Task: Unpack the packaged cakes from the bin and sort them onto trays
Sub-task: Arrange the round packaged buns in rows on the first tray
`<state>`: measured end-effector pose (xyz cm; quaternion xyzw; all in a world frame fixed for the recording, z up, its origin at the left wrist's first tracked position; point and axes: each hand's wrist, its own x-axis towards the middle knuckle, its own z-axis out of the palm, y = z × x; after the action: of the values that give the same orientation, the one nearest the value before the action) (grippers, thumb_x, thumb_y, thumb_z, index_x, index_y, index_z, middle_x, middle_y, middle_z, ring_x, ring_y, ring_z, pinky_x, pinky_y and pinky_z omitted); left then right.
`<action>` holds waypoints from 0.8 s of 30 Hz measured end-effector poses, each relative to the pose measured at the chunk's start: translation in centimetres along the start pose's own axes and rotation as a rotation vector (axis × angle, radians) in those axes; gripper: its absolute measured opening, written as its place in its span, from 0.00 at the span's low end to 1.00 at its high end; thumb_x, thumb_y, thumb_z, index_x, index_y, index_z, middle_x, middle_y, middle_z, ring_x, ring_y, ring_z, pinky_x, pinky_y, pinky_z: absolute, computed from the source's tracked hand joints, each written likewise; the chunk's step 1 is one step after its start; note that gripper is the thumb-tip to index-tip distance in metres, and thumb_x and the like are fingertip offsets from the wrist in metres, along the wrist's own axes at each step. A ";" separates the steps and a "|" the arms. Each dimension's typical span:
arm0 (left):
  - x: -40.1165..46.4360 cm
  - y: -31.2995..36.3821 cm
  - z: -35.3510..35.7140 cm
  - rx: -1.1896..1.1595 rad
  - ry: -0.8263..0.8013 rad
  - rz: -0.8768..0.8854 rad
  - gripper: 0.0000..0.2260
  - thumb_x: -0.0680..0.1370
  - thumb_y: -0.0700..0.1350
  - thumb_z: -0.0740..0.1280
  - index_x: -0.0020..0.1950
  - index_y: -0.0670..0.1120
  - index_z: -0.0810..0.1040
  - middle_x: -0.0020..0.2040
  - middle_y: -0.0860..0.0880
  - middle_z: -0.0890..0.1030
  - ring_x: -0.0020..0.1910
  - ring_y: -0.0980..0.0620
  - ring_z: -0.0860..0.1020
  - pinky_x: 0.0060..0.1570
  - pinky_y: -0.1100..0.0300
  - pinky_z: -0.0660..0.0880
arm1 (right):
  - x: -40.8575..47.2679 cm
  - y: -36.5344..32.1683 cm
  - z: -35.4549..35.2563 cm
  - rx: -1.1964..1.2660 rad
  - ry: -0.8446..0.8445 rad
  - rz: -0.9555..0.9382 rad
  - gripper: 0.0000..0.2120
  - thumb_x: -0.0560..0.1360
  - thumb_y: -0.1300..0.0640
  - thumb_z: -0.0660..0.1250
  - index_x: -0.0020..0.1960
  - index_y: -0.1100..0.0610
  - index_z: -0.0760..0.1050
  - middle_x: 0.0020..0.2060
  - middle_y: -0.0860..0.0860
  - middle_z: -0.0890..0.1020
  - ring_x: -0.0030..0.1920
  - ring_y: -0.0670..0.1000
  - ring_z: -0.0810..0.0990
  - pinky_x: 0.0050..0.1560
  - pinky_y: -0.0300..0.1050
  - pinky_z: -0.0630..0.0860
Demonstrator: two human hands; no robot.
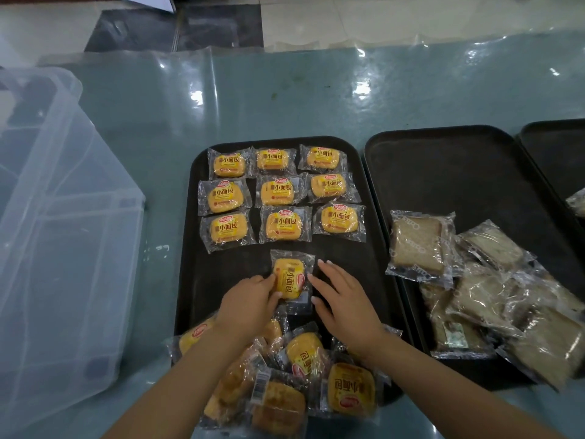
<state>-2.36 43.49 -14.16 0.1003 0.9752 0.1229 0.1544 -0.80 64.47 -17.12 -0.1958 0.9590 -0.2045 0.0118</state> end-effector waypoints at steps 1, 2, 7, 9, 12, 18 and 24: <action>-0.1 0.7 -0.1 0.031 0.020 0.012 0.17 0.81 0.54 0.56 0.68 0.50 0.71 0.49 0.51 0.75 0.47 0.52 0.74 0.43 0.59 0.72 | -0.2 -0.3 0.0 -0.013 -0.003 -0.015 0.20 0.78 0.49 0.58 0.66 0.56 0.75 0.67 0.54 0.74 0.69 0.54 0.68 0.68 0.53 0.67; -0.3 1.3 -0.3 0.052 0.041 0.036 0.15 0.81 0.54 0.56 0.63 0.51 0.75 0.48 0.52 0.76 0.47 0.53 0.73 0.42 0.59 0.71 | -0.5 -0.4 0.2 -0.034 -0.017 -0.022 0.21 0.78 0.47 0.56 0.66 0.56 0.74 0.67 0.54 0.74 0.69 0.53 0.69 0.68 0.54 0.68; -0.5 2.3 0.3 0.008 0.086 0.191 0.12 0.80 0.50 0.58 0.58 0.50 0.78 0.57 0.52 0.75 0.57 0.52 0.70 0.55 0.59 0.70 | -0.9 0.2 0.7 -0.129 -0.134 0.035 0.29 0.81 0.38 0.47 0.71 0.54 0.69 0.69 0.51 0.73 0.71 0.52 0.68 0.72 0.54 0.58; -0.2 2.0 0.6 0.020 0.109 0.212 0.17 0.78 0.44 0.63 0.67 0.49 0.73 0.69 0.49 0.71 0.69 0.49 0.66 0.66 0.54 0.65 | -0.4 0.4 0.5 -0.161 -0.172 0.038 0.28 0.79 0.37 0.48 0.72 0.51 0.67 0.70 0.51 0.71 0.71 0.54 0.67 0.72 0.56 0.61; 0.2 1.5 0.5 0.108 0.011 0.257 0.25 0.81 0.43 0.58 0.77 0.51 0.56 0.78 0.53 0.54 0.77 0.52 0.49 0.73 0.53 0.45 | 0.5 0.8 0.1 -0.218 -0.178 0.026 0.24 0.78 0.43 0.52 0.72 0.48 0.65 0.71 0.54 0.69 0.72 0.57 0.66 0.69 0.60 0.61; -0.8 0.6 0.1 0.226 -0.028 0.222 0.22 0.83 0.54 0.51 0.77 0.51 0.56 0.72 0.50 0.66 0.72 0.51 0.61 0.74 0.53 0.48 | 2.0 1.4 -1.2 -0.162 -0.008 0.036 0.23 0.74 0.60 0.71 0.68 0.53 0.73 0.67 0.55 0.75 0.69 0.57 0.70 0.68 0.58 0.64; -1.2 0.4 0.8 0.288 0.050 0.216 0.23 0.79 0.55 0.53 0.69 0.45 0.72 0.67 0.44 0.74 0.68 0.46 0.70 0.69 0.48 0.62 | 0.9 1.4 0.0 -0.220 -0.162 0.007 0.26 0.79 0.45 0.51 0.72 0.55 0.67 0.70 0.53 0.70 0.72 0.54 0.65 0.70 0.58 0.61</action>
<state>-0.87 43.77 -14.45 0.2222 0.9698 0.0004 0.1001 -2.11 65.30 -17.59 -0.2083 0.9722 -0.0818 0.0684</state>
